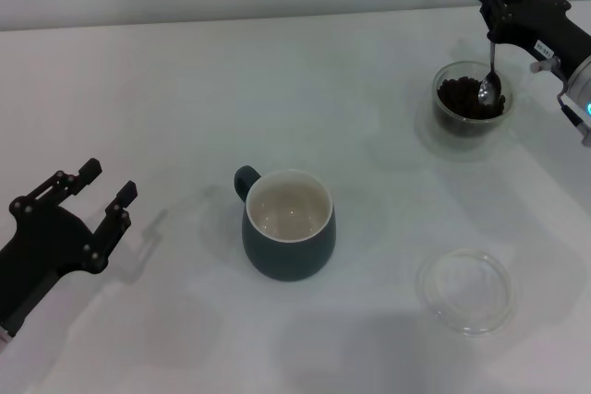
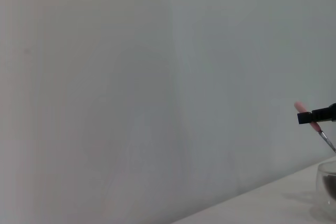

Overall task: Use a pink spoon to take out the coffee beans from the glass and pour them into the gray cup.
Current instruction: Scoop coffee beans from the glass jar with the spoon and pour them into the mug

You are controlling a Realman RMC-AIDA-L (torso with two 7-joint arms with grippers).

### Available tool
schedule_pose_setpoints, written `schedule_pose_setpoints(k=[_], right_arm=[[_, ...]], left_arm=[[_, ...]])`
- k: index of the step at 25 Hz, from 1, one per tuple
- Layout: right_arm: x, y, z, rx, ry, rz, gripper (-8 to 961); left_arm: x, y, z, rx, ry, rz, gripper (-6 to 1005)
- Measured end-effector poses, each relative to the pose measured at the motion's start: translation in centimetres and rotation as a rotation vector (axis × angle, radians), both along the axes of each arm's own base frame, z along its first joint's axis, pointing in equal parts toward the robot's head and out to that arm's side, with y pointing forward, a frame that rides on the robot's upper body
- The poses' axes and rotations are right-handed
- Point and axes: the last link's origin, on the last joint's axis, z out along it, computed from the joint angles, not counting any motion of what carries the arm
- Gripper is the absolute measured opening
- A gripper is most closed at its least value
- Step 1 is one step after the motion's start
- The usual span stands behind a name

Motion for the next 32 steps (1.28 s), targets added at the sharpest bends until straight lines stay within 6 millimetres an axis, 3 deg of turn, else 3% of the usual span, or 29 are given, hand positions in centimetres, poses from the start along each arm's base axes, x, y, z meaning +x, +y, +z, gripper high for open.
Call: schedule_pose_setpoints(k=[21, 32], right_arm=[[1.8, -0.6, -0.6, -0.027, 0.306, -0.202, 145], [2.7, -0.8, 0.0, -0.045, 0.554, -0.302, 145]], left_arm=[[-0.1, -0.1, 0.0, 0.0, 0.003, 0.005, 462], [-0.1, -0.3, -0.2, -0.003, 0.007, 0.004, 460]])
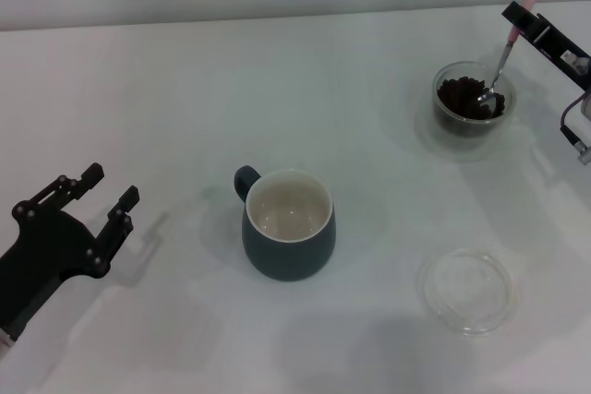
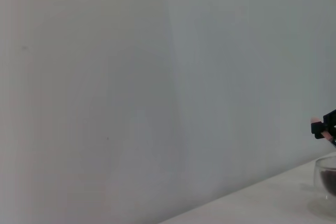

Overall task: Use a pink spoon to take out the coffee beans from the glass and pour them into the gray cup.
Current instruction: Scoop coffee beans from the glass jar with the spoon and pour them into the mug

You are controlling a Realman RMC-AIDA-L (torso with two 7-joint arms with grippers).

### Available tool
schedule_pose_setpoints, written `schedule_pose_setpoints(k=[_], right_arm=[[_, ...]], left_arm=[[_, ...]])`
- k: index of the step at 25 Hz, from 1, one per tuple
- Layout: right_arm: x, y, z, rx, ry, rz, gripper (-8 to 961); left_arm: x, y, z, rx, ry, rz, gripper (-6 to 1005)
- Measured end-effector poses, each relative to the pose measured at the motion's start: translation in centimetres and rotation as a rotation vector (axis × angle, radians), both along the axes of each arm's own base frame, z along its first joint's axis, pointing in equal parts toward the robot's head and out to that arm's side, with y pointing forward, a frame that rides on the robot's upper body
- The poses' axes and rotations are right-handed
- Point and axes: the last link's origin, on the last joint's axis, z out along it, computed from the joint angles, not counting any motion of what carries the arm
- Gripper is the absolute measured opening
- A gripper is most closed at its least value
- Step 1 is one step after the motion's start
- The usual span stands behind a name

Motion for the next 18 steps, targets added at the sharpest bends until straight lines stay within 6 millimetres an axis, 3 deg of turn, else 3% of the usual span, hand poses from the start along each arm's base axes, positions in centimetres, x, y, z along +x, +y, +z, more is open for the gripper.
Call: schedule_pose_setpoints(k=[12, 18], right_arm=[[0.32, -0.38, -0.28, -0.016, 0.235, -0.079, 143], [0.44, -0.4, -0.39, -0.019, 0.264, -0.098, 143]], left_arm=[[-0.05, -0.13, -0.01, 0.0, 0.0, 0.001, 460], [-0.11, -0.15, 0.02, 0.002, -0.001, 0.004, 462]])
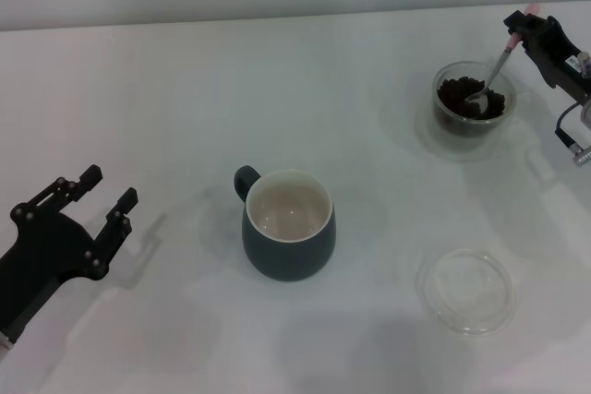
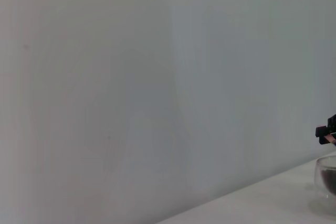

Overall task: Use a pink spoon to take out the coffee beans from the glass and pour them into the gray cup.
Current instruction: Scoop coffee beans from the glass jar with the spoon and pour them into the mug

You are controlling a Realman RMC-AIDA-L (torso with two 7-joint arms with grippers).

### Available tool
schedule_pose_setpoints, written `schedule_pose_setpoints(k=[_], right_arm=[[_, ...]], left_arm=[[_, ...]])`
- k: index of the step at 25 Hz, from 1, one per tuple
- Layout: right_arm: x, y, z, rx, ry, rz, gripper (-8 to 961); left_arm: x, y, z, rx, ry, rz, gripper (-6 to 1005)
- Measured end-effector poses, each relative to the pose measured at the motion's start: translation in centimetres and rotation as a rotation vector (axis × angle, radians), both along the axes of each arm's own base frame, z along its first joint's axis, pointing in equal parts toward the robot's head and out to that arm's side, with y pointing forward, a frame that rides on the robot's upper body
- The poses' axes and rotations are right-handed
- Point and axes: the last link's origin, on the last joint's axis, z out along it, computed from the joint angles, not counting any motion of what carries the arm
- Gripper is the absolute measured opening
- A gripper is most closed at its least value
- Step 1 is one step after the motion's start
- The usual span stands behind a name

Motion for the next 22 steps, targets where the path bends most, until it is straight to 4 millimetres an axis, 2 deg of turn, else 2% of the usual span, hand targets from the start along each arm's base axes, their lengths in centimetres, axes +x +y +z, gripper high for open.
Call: schedule_pose_setpoints(k=[10, 22], right_arm=[[-0.6, -0.1, 0.2, 0.005, 0.056, 0.034, 143], [-2.6, -1.3, -1.6, -0.075, 0.118, 0.158, 143]], left_arm=[[-0.1, 0.0, 0.0, 0.001, 0.005, 0.002, 460], [0.1, 0.2, 0.0, 0.006, 0.015, -0.009, 462]])
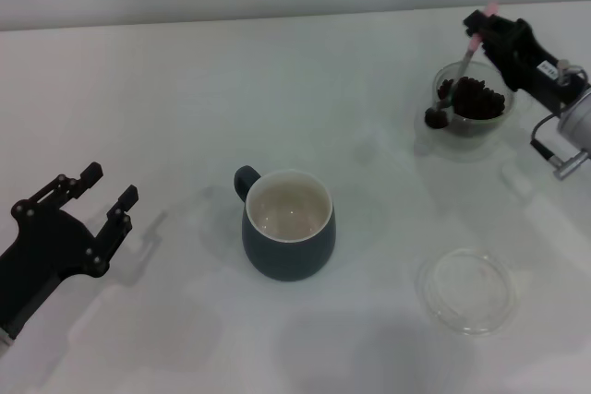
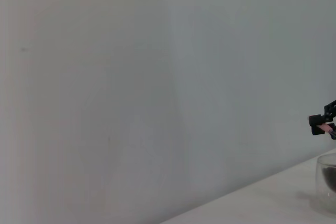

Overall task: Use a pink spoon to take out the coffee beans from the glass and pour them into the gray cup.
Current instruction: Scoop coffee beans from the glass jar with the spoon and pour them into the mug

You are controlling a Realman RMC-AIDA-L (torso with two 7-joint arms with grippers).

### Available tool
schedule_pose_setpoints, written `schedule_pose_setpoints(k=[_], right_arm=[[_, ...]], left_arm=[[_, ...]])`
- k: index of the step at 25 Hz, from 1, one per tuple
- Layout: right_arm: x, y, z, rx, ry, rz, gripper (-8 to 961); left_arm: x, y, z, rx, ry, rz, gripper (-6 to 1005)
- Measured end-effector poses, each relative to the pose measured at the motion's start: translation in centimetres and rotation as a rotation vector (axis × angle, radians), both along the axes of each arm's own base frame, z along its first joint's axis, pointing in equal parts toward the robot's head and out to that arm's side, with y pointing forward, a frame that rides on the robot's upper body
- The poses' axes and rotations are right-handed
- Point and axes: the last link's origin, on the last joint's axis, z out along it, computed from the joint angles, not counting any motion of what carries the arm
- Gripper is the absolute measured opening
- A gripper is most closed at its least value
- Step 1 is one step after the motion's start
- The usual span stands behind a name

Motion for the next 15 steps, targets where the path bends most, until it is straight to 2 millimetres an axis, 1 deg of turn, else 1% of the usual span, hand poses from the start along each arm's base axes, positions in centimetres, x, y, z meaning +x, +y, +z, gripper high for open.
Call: schedule_pose_setpoints(k=[7, 10, 11, 15], right_arm=[[-1.7, -0.4, -1.4, -0.06, 0.022, 0.081, 143], [-2.5, -0.5, -2.0, -0.087, 0.028, 0.123, 143], [-3.2, -0.4, -2.4, -0.108, 0.028, 0.151, 143], [-3.8, -0.5, -2.9, -0.132, 0.027, 0.178, 143]], left_arm=[[-0.1, -0.1, 0.0, -0.003, 0.002, 0.003, 460], [-0.2, -0.3, -0.1, -0.004, 0.003, 0.007, 460], [-0.2, -0.3, -0.1, -0.005, 0.004, 0.008, 461], [-0.2, -0.4, -0.2, -0.009, 0.004, 0.007, 461]])
